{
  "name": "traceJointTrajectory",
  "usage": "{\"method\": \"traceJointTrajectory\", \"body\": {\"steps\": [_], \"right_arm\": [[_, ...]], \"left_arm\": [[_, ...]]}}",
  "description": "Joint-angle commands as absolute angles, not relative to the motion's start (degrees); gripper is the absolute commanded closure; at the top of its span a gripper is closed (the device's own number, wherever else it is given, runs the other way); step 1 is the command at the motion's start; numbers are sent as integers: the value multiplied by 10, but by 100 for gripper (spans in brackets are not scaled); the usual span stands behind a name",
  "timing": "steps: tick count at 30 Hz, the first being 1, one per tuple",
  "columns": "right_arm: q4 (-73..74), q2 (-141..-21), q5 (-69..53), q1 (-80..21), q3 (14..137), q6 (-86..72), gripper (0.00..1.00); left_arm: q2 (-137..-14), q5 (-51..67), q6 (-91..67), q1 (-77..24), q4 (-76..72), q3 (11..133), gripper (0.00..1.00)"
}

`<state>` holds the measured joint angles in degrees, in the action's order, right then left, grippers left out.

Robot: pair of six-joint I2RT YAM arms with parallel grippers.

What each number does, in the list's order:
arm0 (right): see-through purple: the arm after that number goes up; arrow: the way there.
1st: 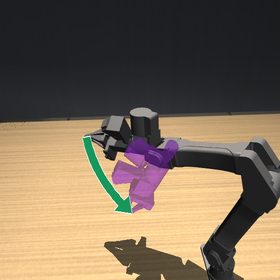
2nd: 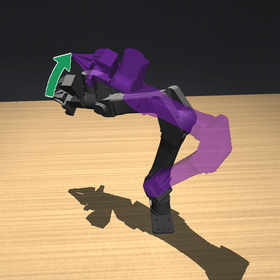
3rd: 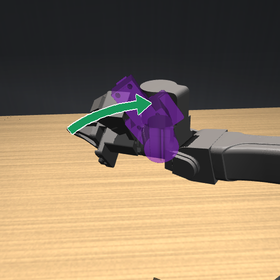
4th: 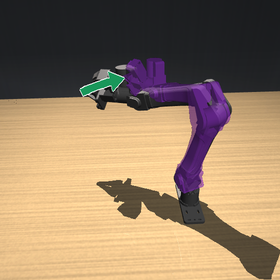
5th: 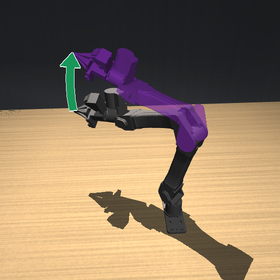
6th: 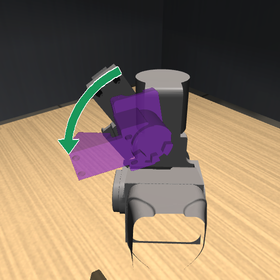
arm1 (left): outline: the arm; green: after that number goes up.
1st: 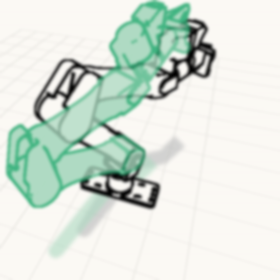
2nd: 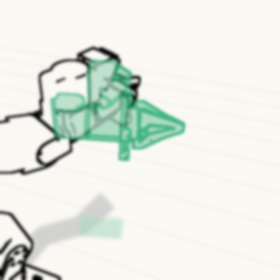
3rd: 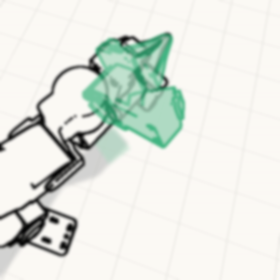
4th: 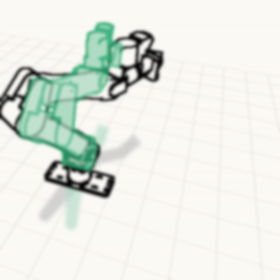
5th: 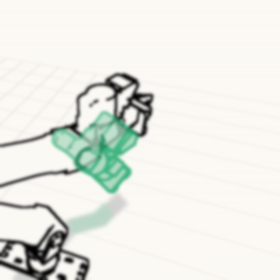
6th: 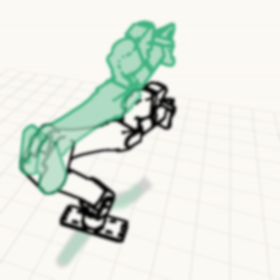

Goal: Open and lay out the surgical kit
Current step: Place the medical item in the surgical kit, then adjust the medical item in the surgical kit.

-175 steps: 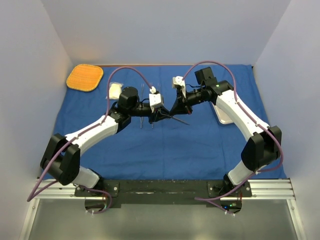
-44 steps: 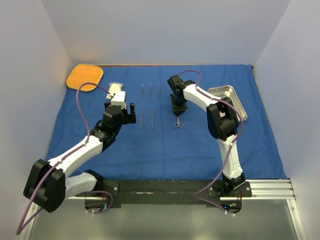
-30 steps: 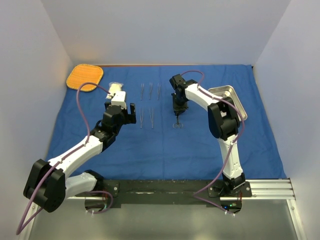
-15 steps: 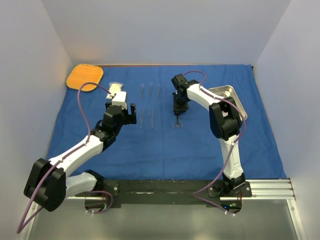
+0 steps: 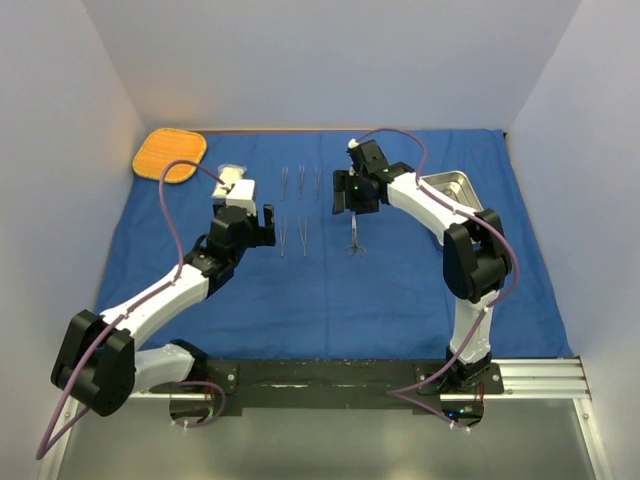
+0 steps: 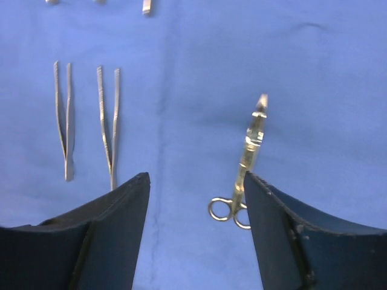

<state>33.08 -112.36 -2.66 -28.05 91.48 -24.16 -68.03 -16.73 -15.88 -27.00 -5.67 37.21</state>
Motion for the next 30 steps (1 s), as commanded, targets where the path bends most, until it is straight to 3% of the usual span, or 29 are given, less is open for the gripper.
{"method": "traceJointTrajectory", "body": {"steps": [1,9,30], "right_arm": [[294,-1128,-1,-329,901,-195,29],[290,-1149,105,-408,897,-128,2],[316,-1194,165,-462,911,-92,1]], "left_arm": [[-683,-186,-182,-265,-41,403,10],[-667,-279,-210,-264,-4,401,7],[-616,-322,-236,-232,-7,351,3]]}}
